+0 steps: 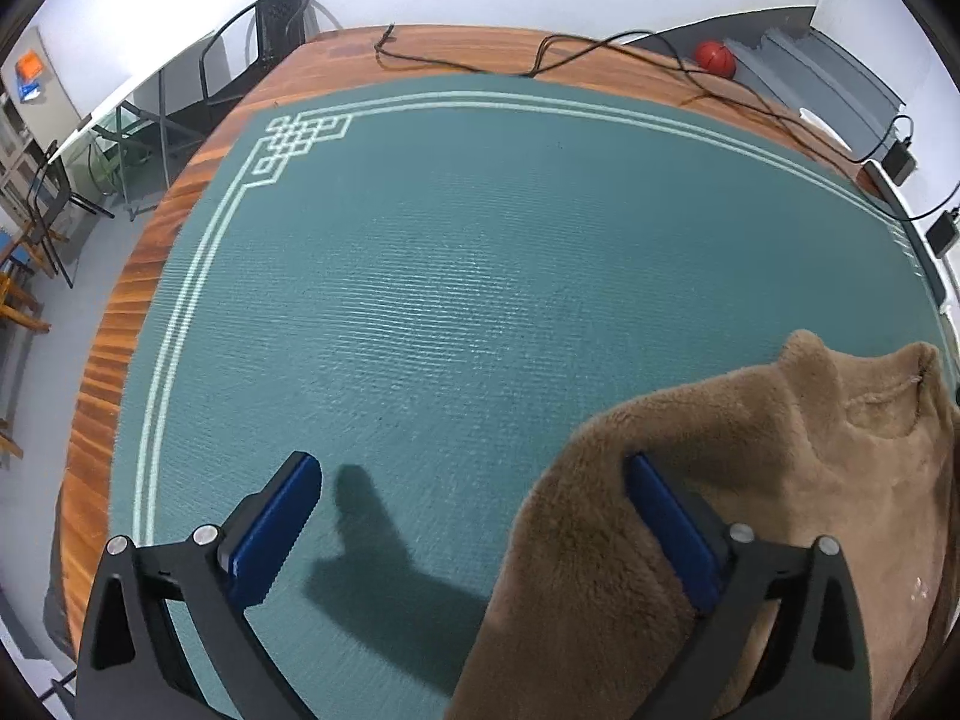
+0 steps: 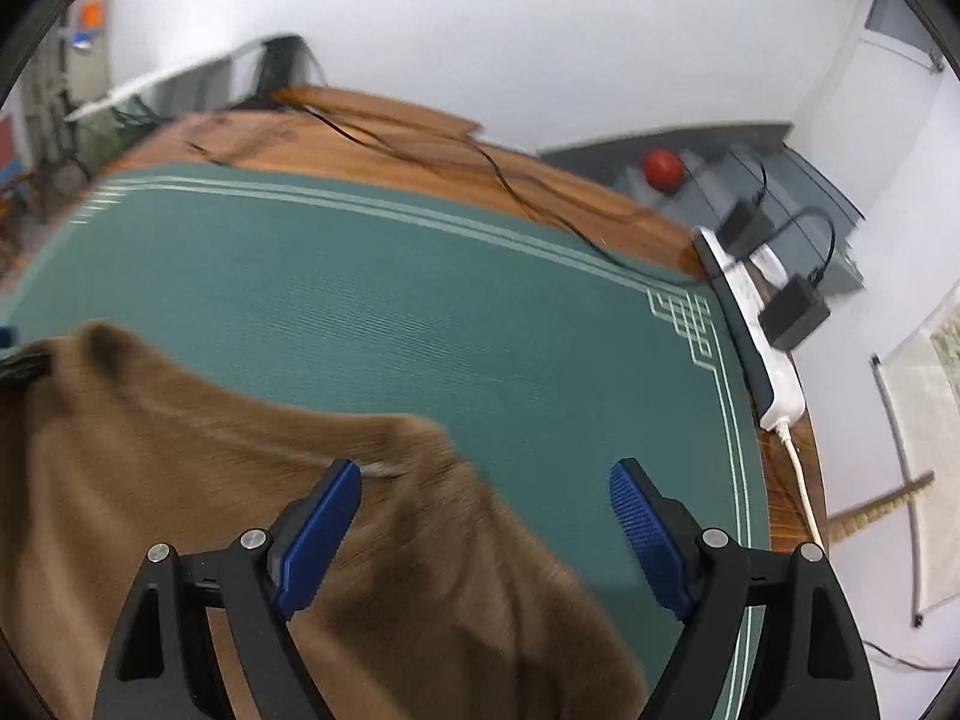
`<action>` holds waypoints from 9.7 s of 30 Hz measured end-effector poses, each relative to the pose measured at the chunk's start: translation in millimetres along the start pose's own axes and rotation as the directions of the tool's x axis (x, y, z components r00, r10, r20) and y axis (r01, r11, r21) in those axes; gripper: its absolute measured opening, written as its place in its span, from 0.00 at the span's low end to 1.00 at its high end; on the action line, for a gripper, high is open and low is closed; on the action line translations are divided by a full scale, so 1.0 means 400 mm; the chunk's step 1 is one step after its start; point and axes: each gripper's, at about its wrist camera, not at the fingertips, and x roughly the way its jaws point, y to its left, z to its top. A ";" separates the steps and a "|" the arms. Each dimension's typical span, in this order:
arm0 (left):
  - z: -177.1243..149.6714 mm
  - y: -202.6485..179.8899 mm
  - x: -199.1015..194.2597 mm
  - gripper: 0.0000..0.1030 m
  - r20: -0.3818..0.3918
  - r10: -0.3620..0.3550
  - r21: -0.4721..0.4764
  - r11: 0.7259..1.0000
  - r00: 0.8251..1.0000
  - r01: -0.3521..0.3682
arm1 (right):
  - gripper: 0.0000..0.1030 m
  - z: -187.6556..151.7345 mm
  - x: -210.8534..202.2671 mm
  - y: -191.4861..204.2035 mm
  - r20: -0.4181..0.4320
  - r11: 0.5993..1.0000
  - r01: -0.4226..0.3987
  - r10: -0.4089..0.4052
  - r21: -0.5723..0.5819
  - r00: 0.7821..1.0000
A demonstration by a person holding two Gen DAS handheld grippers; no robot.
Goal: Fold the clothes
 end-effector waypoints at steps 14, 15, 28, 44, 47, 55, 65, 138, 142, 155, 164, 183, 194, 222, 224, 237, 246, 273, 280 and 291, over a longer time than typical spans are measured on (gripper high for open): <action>-0.306 0.142 -0.260 0.99 -0.058 -0.165 -0.043 0.986 0.985 0.163 | 0.85 -0.412 -0.209 0.213 -0.136 0.960 -0.276 0.281 0.053 0.950; -0.336 0.157 -0.270 0.99 -0.063 -0.164 -0.054 0.985 0.984 0.161 | 0.85 -0.431 -0.215 0.217 -0.141 0.961 -0.271 0.277 0.061 0.950; -0.564 0.100 -0.289 0.99 -0.074 -0.262 -0.003 0.965 0.962 0.262 | 0.99 -0.579 -0.253 0.249 0.017 0.977 -0.206 0.205 0.059 0.979; -0.611 -0.064 -0.261 0.99 -0.078 -0.088 0.158 0.982 0.993 0.099 | 0.99 -0.580 -0.251 0.252 0.023 0.980 -0.193 0.192 0.054 0.981; -0.568 -0.008 -0.261 0.99 -0.037 0.015 0.094 0.996 0.999 -0.011 | 0.99 -0.581 -0.251 0.251 0.023 0.980 -0.193 0.192 0.054 0.981; -0.452 0.191 -0.258 0.99 0.035 0.331 -0.073 0.942 0.943 -0.328 | 0.99 -0.582 -0.251 0.248 0.024 0.980 -0.191 0.190 0.052 0.981; -0.379 0.342 -0.282 0.99 0.150 0.435 -0.123 0.899 0.888 -0.420 | 0.99 -0.580 -0.248 0.247 0.023 0.981 -0.187 0.186 0.052 0.982; -0.173 0.051 -0.093 1.00 0.004 0.069 0.069 0.995 0.998 -0.069 | 0.99 -0.577 -0.248 0.253 0.024 0.980 -0.188 0.187 0.058 0.982; -0.145 0.035 -0.034 1.00 0.022 0.161 0.086 0.983 0.987 -0.162 | 0.99 -0.576 -0.247 0.252 0.024 0.980 -0.189 0.188 0.058 0.982; -0.109 -0.001 0.019 1.00 0.148 0.398 0.141 0.898 0.905 -0.418 | 0.99 -0.578 -0.247 0.250 0.025 0.980 -0.190 0.188 0.057 0.982; -0.161 -0.063 -0.077 1.00 0.141 0.339 0.155 0.921 0.930 -0.358 | 0.99 -0.578 -0.255 0.218 0.016 0.960 -0.251 0.251 0.123 0.968; -0.307 -0.083 -0.053 1.00 -0.022 0.277 0.165 0.949 0.961 -0.270 | 0.99 -0.720 -0.303 -0.411 -0.029 0.733 -0.007 0.037 0.681 0.999; -0.330 -0.094 -0.063 1.00 -0.010 0.303 0.172 0.940 0.953 -0.296 | 0.99 -0.600 -0.222 -0.409 -0.157 0.903 0.083 -0.017 0.423 0.987; -0.903 -0.105 -0.366 1.00 -0.049 0.221 0.164 0.964 0.974 -0.210 | 1.00 -0.925 -0.421 0.023 -0.071 0.983 -0.153 0.161 0.103 0.984; -0.955 -0.097 -0.402 1.00 -0.032 0.221 0.168 0.963 0.975 -0.212 | 1.00 -0.930 -0.431 0.023 -0.076 0.985 -0.144 0.152 0.098 0.985; -1.196 -0.030 -0.441 1.00 -0.033 0.252 0.173 0.955 0.967 -0.242 | 0.99 -1.111 -0.676 0.121 0.079 0.993 -0.085 0.091 -0.086 0.993; -1.210 -0.040 -0.439 1.00 0.019 0.253 0.144 0.957 0.967 -0.253 | 0.99 -1.151 -0.706 0.133 0.056 0.994 -0.104 0.105 -0.022 0.993; -1.115 -0.038 -0.424 1.00 0.159 0.150 0.231 0.955 0.976 -0.184 | 0.99 -1.156 -0.773 0.399 0.048 0.998 0.023 -0.020 -0.061 0.999; -1.063 -0.067 -0.477 1.00 0.226 0.091 0.218 0.966 0.970 -0.142 | 0.99 -1.063 -0.753 0.529 0.107 0.984 0.022 -0.003 -0.177 0.994; -1.013 -0.006 -0.529 1.00 0.243 0.057 0.099 0.992 0.968 -0.083 | 0.99 -0.984 -0.665 0.636 0.069 0.961 0.013 0.006 -0.275 0.998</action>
